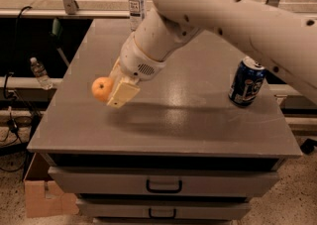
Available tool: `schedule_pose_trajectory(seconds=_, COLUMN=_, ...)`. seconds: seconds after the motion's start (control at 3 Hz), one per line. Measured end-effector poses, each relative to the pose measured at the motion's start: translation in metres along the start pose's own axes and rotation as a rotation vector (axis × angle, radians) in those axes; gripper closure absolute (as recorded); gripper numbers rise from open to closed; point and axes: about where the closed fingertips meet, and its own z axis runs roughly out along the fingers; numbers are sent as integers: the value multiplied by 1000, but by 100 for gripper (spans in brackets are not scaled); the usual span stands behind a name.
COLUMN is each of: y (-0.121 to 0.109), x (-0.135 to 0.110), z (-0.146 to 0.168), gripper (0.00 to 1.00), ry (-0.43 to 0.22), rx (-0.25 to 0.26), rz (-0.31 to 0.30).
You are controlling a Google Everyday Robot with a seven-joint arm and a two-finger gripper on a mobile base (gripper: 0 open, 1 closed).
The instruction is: Move orange near pepsi can
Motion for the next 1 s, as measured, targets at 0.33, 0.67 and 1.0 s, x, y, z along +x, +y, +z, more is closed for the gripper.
schedule_pose_trajectory(seconds=0.33, y=-9, x=9, z=-34, gripper=100, ry=29, rx=52, rz=21)
schedule_pose_trajectory(seconds=0.67, y=-9, x=9, z=-34, gripper=100, ry=29, rx=52, rz=21)
schedule_pose_trajectory(seconds=1.0, y=-11, x=19, z=-36, gripper=100, ry=57, rx=54, rz=34)
